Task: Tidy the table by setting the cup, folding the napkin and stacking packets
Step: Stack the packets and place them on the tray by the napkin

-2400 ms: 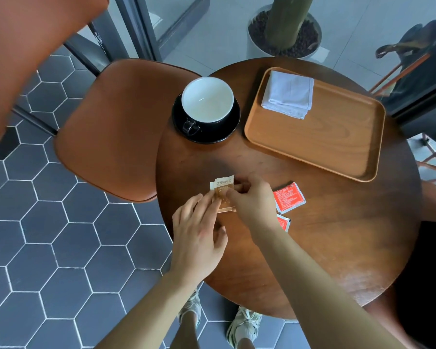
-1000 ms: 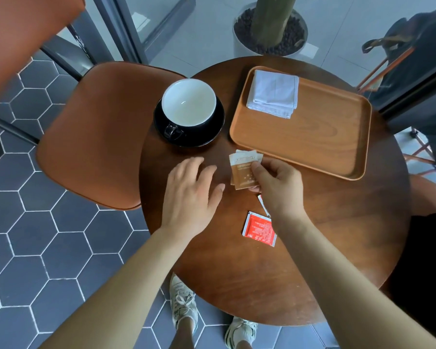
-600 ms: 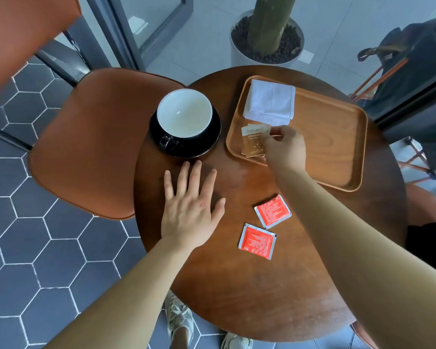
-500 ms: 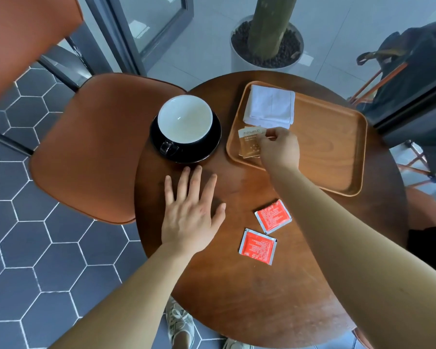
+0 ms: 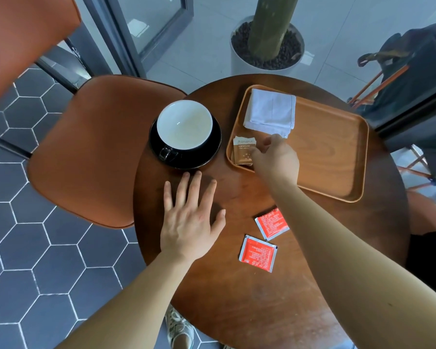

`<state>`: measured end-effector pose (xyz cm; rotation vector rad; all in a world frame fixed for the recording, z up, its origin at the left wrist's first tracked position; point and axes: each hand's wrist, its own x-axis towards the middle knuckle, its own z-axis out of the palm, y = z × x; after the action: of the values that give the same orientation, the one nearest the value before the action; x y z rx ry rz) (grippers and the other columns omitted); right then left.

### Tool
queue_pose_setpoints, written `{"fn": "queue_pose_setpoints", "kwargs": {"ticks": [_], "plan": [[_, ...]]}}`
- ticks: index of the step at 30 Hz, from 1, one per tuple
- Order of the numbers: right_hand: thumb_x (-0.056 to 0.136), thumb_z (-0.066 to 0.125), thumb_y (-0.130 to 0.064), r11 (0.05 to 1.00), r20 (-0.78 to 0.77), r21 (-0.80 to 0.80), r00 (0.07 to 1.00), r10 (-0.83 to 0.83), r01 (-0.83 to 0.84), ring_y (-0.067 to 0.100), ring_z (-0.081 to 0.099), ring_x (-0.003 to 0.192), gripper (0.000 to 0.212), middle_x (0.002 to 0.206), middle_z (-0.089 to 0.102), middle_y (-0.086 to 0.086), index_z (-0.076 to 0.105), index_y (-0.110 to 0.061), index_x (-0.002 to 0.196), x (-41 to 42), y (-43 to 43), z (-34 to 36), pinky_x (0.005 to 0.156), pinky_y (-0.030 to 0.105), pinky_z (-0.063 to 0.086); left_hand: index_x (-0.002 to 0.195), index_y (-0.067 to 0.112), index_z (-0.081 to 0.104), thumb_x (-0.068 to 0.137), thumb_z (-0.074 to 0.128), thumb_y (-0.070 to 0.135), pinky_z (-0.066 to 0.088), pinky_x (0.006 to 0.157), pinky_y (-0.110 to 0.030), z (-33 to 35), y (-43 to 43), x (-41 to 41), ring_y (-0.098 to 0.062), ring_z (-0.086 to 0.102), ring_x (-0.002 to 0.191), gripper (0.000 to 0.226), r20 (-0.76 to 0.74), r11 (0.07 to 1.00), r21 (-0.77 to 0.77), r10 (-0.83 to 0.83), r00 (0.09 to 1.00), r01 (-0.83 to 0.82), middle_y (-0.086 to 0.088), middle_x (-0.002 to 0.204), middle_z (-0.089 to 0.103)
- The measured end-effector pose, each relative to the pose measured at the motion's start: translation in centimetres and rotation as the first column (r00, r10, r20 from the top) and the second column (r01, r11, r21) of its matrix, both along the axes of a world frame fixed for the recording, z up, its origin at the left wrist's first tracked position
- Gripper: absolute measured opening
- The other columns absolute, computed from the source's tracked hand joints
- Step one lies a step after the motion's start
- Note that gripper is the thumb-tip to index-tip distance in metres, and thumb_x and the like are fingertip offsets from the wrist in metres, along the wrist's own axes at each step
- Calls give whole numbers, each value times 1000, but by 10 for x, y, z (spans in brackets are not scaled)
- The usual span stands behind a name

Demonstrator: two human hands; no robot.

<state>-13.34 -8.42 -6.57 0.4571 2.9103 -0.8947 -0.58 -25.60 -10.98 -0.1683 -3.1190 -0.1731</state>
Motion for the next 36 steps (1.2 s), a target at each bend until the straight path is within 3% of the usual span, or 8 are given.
{"fn": "queue_pose_setpoints", "kwargs": {"ticks": [4,8,14,21,26,30,32,36], "plan": [[92,65,-32,997,-23,34,998,63,-62,21,60,77,21,89,65,0,57,-16,101,6,1,-2,64,31,49,149,23,43,96,39,57,17,120,-62,0,0,0,-34,29,149,63,8,1000,-2,1,1000,-1,-15,158,39],[92,65,-29,997,-38,37,997,69,-67,17,53,71,16,84,60,-4,53,-18,97,8,-1,-2,51,23,35,149,23,42,96,37,58,18,120,-63,-1,0,0,-35,30,149,64,5,1000,-7,-2,1000,2,-15,158,38],[92,65,-27,998,-72,-21,995,63,-65,24,65,88,21,98,70,3,61,-13,108,15,5,7,74,37,56,149,24,41,96,35,59,16,120,-62,-2,0,-1,-34,29,149,63,4,1000,-9,3,1000,-3,-14,158,38],[88,62,-12,986,-210,-94,971,113,-135,14,63,82,17,87,69,-5,72,-15,102,53,35,30,68,23,44,149,24,40,96,33,60,18,120,-62,-1,0,-1,-35,31,148,64,1,1000,-7,5,1000,-5,-14,158,38],[82,67,-1,933,-205,-45,917,341,-357,22,64,80,15,85,70,2,75,-9,93,97,65,33,70,37,54,150,23,40,97,33,59,18,120,-63,3,1,0,-35,30,148,65,39,1000,-1,6,999,-6,-14,159,37],[83,75,-13,816,2,95,820,572,-570,24,57,109,36,117,68,-1,70,-17,119,113,84,23,87,38,51,146,18,47,96,47,53,20,120,-63,12,3,0,-35,33,147,61,44,998,57,20,999,-23,-15,156,41],[84,78,-18,777,32,159,789,613,-610,26,54,116,48,127,65,-1,64,-20,130,118,87,18,89,40,51,137,15,58,94,57,48,31,116,-60,20,10,4,-34,42,139,54,17,988,151,28,999,-30,-14,144,54],[85,78,-22,736,-4,248,759,651,-630,29,56,103,48,121,66,3,64,-17,131,125,88,9,82,42,55,125,16,65,85,66,58,46,97,-45,36,37,27,-25,57,117,57,50,935,318,-181,982,156,-5,122,65]]}}
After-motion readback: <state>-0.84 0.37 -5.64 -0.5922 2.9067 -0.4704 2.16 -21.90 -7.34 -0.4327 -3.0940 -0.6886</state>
